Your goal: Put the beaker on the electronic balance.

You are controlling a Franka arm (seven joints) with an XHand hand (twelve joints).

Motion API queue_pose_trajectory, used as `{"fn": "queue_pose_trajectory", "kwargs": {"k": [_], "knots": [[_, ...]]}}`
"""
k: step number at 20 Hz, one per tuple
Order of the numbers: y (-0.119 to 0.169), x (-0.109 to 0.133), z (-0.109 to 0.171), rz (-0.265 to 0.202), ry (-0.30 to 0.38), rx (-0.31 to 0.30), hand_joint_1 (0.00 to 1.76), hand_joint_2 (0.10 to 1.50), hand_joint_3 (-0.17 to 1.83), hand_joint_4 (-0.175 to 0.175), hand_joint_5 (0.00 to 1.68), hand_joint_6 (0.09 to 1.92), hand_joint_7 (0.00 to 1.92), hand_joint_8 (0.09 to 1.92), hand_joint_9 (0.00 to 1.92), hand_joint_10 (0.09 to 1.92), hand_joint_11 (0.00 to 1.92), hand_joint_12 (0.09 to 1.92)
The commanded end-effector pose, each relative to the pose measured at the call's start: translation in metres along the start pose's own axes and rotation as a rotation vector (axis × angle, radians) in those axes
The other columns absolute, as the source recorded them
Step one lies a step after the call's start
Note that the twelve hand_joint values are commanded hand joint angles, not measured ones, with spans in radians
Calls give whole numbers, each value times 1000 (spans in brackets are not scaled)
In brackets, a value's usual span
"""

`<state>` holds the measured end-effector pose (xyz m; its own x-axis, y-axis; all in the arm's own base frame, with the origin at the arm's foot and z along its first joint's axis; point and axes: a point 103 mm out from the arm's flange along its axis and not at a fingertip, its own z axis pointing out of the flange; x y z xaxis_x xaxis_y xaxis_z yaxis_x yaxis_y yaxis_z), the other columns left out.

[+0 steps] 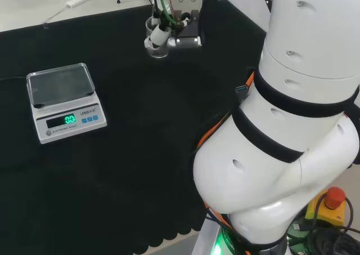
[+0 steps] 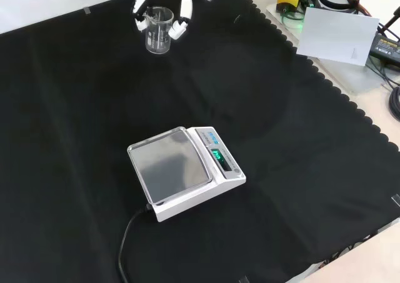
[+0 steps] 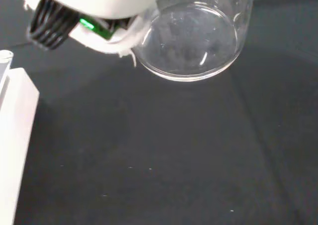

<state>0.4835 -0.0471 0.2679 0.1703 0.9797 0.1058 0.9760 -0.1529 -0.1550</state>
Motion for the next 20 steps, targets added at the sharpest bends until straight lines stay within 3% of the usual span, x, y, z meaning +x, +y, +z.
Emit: {"fn": "queue_pose_trajectory", "kwargs": {"k": [1, 20], "knots": [[-20, 123, 1, -118, -18, 5, 1134, 523, 756, -21, 618, 1062, 1021, 785, 1212, 572, 884, 1171], [-14, 231, 23, -241, -40, 20, 1143, 521, 760, -26, 631, 1063, 1026, 788, 1229, 564, 907, 1148]]}}
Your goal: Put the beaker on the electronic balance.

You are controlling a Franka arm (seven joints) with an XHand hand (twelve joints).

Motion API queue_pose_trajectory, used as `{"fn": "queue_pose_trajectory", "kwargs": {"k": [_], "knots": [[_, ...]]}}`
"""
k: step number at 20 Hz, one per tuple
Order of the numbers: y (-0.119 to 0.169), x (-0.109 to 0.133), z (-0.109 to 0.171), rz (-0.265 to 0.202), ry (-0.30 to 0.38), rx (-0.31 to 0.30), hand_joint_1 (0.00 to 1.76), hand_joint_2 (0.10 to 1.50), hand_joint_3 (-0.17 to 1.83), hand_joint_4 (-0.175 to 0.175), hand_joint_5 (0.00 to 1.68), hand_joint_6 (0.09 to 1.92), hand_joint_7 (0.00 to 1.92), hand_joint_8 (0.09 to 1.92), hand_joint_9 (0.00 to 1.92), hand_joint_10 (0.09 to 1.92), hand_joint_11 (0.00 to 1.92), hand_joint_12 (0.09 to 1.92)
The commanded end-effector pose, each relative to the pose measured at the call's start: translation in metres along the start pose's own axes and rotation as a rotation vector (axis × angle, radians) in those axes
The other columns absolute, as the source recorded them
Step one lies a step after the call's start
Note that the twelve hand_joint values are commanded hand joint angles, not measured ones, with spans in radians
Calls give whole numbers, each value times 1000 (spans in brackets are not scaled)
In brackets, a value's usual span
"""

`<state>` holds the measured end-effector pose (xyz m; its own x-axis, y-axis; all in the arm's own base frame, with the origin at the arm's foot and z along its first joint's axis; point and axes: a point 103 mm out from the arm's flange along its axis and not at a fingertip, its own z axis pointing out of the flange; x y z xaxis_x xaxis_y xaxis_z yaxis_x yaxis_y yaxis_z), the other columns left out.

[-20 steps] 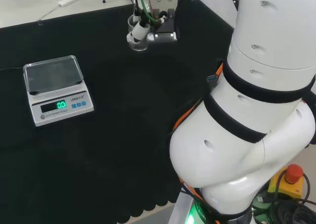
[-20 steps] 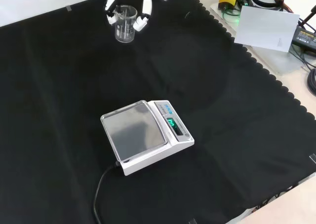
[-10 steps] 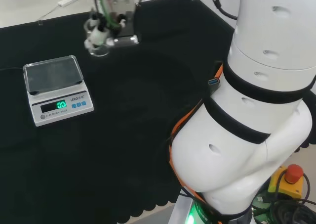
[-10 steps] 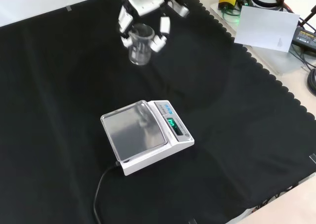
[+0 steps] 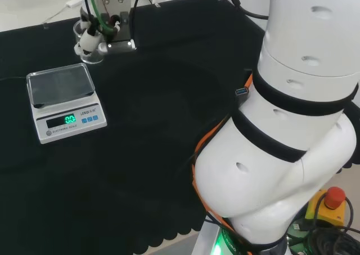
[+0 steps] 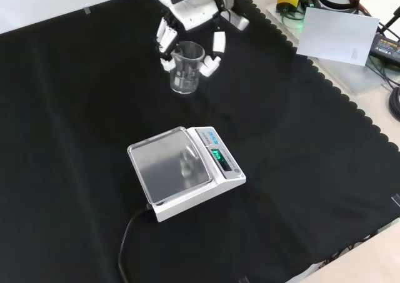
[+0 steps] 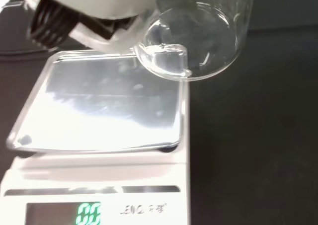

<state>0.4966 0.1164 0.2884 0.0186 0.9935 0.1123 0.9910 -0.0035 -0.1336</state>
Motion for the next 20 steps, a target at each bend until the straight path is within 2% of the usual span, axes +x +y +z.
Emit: {"fn": "queue_pose_trajectory", "kwargs": {"k": [1, 8, 20], "knots": [[15, 70, 25, -93, -23, 29, 1143, 521, 761, -26, 632, 1062, 1027, 788, 1230, 564, 908, 1147], [37, 90, 40, -113, -33, 37, 1146, 521, 762, -28, 640, 1061, 1027, 788, 1233, 563, 912, 1142], [101, 113, 60, -194, -36, 65, 1151, 521, 764, -28, 652, 1058, 1028, 789, 1235, 562, 916, 1137]]}}
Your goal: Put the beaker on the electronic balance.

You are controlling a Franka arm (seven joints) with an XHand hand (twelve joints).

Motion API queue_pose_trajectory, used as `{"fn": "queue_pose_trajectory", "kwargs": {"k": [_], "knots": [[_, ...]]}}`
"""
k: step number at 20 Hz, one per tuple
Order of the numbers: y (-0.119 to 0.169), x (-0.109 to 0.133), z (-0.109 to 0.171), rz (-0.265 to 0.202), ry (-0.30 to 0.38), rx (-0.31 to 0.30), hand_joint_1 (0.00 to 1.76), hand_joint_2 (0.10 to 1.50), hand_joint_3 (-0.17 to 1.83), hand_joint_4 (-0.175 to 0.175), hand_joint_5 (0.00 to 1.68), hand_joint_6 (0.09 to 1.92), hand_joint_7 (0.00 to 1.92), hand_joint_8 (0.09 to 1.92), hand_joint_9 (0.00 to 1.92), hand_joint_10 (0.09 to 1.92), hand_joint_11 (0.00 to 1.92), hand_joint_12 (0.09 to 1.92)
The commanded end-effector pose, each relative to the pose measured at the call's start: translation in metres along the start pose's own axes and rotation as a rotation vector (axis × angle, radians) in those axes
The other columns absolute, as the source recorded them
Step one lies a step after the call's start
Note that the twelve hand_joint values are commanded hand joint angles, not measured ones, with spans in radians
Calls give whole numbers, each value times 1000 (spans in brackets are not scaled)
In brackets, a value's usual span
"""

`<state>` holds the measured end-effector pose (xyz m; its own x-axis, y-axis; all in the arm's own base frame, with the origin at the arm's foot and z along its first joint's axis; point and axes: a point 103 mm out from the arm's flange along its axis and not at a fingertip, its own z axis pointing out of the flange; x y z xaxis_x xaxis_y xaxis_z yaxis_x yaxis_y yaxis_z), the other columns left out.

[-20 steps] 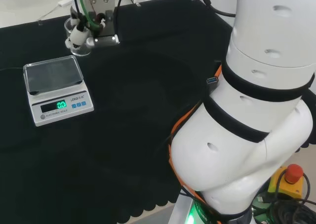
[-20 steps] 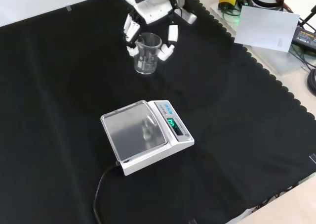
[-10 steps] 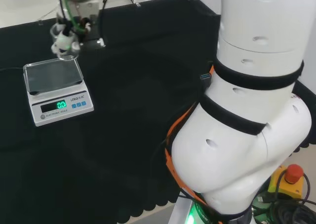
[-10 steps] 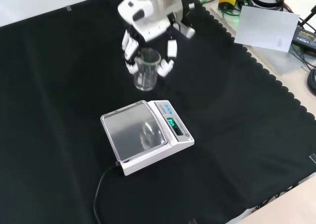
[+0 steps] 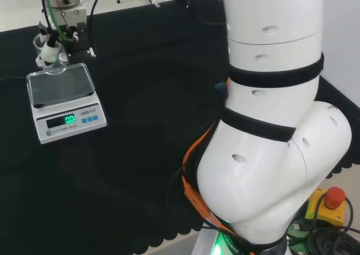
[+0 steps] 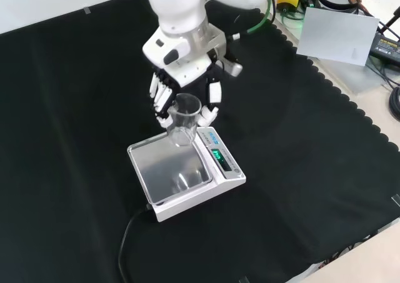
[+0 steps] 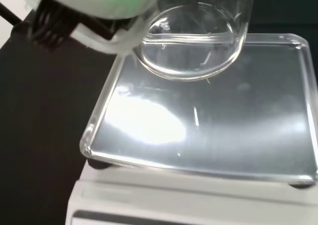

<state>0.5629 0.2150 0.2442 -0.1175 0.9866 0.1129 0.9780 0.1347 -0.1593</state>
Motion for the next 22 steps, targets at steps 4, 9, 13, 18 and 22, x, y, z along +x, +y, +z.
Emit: {"fn": "queue_pose_trajectory", "kwargs": {"k": [4, 9, 13, 18, 22], "knots": [[49, 10, 22, -64, -18, 41, 1151, 521, 765, -28, 654, 1058, 1027, 790, 1235, 563, 918, 1136], [62, -12, 33, -37, -11, 61, 1153, 521, 766, -28, 657, 1058, 1026, 790, 1235, 563, 919, 1134], [66, -28, 47, -17, -5, 83, 1154, 520, 767, -29, 662, 1058, 1024, 790, 1235, 563, 919, 1133], [64, -41, 59, 1, 5, 98, 1155, 520, 768, -30, 667, 1056, 1021, 791, 1234, 565, 919, 1132], [62, -42, 59, -1, 12, 121, 1153, 519, 770, -29, 666, 1053, 1016, 790, 1230, 565, 911, 1132]]}}
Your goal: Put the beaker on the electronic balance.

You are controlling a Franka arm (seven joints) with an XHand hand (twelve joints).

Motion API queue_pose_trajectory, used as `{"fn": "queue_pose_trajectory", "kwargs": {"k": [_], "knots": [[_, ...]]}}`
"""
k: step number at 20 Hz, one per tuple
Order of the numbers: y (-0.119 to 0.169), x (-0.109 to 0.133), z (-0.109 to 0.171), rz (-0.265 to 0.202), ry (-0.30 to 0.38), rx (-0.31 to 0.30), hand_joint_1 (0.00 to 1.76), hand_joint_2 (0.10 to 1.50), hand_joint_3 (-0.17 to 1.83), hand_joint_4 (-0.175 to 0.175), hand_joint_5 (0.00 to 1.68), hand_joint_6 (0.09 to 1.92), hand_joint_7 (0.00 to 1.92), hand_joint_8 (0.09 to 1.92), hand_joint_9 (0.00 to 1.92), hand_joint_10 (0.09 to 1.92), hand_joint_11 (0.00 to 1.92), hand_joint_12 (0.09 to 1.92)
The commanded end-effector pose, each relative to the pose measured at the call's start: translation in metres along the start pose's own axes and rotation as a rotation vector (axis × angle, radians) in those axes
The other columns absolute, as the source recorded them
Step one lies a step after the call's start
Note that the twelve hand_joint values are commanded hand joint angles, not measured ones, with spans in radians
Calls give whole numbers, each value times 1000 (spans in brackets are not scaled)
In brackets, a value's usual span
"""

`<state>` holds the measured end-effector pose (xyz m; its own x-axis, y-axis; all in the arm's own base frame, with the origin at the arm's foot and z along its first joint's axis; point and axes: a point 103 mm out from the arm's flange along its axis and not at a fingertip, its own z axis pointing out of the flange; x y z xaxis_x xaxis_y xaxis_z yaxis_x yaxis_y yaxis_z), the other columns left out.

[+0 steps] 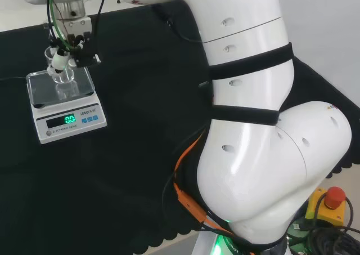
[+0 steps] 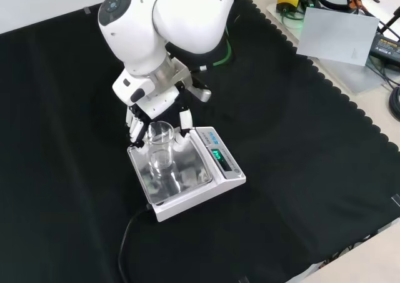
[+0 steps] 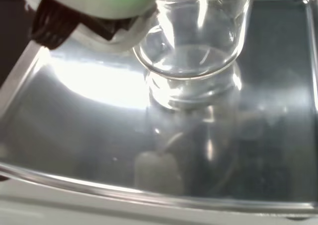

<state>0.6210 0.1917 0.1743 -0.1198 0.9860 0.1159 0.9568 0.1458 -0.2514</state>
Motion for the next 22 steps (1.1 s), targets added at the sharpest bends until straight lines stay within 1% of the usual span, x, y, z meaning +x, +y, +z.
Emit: {"fn": "queue_pose_trajectory", "kwargs": {"k": [1, 4, 5, 6, 8, 11, 13, 16, 18, 19, 20, 22], "knots": [[-3, -4, 3, -1, 13, 33, 1146, 515, 774, -27, 658, 1052, 1008, 788, 1226, 564, 899, 1141], [-5, -4, 3, -8, 16, 43, 1111, 500, 789, -24, 613, 1041, 967, 784, 1199, 572, 853, 1177], [-6, -4, 3, -9, 13, 45, 1098, 492, 794, -26, 582, 1033, 947, 789, 1180, 584, 826, 1196], [-7, -4, 2, -11, 16, 48, 1078, 481, 788, -29, 510, 990, 902, 800, 1141, 605, 777, 1224], [-8, -3, -1, -15, 8, 44, 1035, 467, 752, -31, 379, 841, 755, 829, 1023, 673, 661, 1279], [-10, -1, -2, -20, -10, 47, 977, 469, 690, -30, 263, 620, 505, 849, 811, 791, 499, 1340], [-11, 0, -2, -20, -18, 42, 933, 475, 636, -28, 168, 442, 338, 835, 649, 853, 369, 1387], [-14, 1, -5, -26, -24, 22, 866, 489, 547, -15, 79, 202, 166, 812, 435, 919, 190, 1442], [-18, 4, -9, -28, -28, 11, 818, 498, 479, -3, 33, 87, 67, 790, 313, 941, 79, 1471], [-21, 4, -12, -30, -27, 6, 800, 501, 451, 2, 17, 87, 35, 734, 249, 941, 41, 1463], [-23, 3, -14, -33, -26, 3, 781, 502, 424, 8, 8, 87, 17, 635, 184, 934, 20, 1428], [-29, 2, -22, -37, -27, 2, 746, 530, 317, 19, 1, 87, 3, 380, 66, 916, 4, 1310]]}}
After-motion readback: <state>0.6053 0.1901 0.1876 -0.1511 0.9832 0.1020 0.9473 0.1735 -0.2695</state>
